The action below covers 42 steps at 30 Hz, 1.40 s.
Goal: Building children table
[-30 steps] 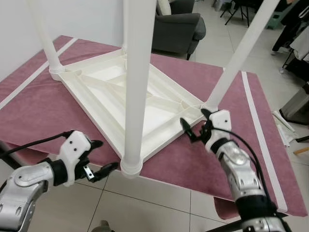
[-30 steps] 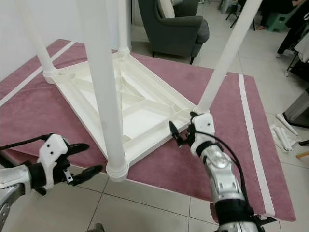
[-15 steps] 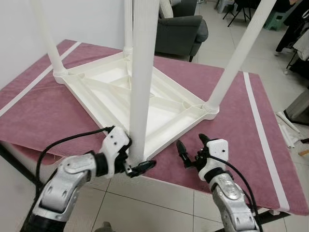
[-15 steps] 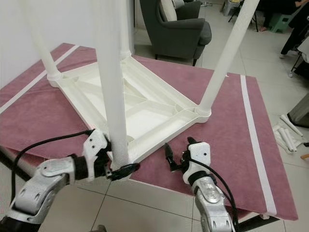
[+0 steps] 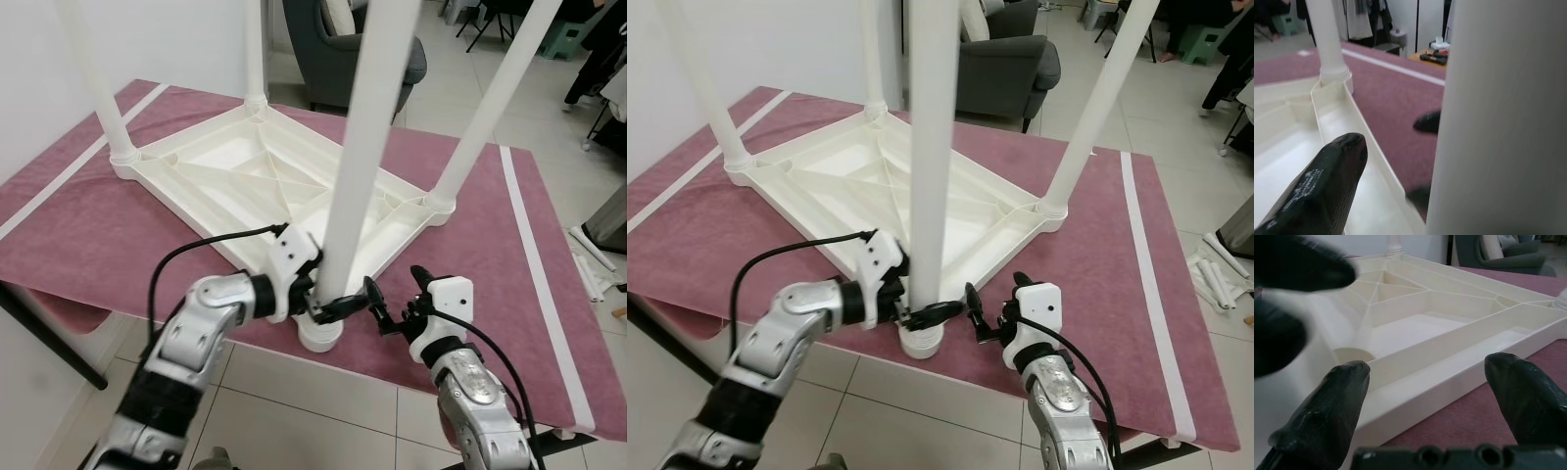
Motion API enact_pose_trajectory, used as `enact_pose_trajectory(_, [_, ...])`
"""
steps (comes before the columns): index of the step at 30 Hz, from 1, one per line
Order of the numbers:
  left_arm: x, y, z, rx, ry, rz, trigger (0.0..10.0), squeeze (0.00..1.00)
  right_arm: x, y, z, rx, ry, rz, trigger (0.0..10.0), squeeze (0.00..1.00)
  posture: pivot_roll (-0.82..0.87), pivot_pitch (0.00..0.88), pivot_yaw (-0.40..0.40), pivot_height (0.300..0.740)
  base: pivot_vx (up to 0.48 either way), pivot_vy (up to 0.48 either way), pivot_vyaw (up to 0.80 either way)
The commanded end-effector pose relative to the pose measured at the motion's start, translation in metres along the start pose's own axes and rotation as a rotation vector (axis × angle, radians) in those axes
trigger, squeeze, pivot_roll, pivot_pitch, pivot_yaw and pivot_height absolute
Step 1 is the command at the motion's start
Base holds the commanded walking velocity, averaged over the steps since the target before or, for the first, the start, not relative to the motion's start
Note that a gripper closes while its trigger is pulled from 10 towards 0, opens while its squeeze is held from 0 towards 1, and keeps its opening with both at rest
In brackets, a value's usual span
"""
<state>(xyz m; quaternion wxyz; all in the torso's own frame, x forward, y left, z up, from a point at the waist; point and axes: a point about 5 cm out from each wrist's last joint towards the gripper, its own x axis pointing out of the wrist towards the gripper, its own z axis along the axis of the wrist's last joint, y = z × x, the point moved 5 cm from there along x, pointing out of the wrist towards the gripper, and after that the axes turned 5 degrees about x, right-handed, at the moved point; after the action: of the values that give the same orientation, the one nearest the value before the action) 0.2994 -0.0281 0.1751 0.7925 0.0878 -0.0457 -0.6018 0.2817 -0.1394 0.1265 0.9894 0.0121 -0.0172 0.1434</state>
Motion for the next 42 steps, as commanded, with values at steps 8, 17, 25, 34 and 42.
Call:
enact_pose_trajectory(8, [0.024,0.031,-0.001,0.047,0.033,0.279,10.0,0.00,-0.040,-0.009,-0.007,-0.093,0.136,0.096,10.0,0.00,0.07,0.000,0.027,0.740,0.000,0.000,0.00])
enact_pose_trajectory(17, [0.017,0.010,-0.011,0.044,0.041,0.142,10.0,0.00,-0.067,-0.020,0.008,-0.148,0.205,0.212,10.0,0.00,0.04,0.000,0.048,0.740,0.000,0.000,0.00])
enact_pose_trajectory(25, [-0.013,-0.027,-0.003,-0.022,-0.032,-0.123,10.0,0.00,-0.070,0.009,0.017,-0.159,0.220,0.402,10.0,0.00,0.05,0.000,0.039,0.740,0.000,0.000,0.00])
enact_pose_trajectory(34, [-0.057,-0.032,-0.021,0.012,0.081,-0.167,10.0,0.00,-0.029,0.027,0.018,-0.143,0.133,0.404,10.0,0.00,0.09,0.000,0.009,0.740,0.000,0.000,0.00])
enact_pose_trajectory(42, [-0.085,-0.016,-0.032,0.017,0.166,-0.046,10.0,0.00,-0.008,0.040,0.016,-0.134,0.103,0.355,10.0,0.00,0.10,0.000,-0.001,0.740,0.000,0.000,0.00])
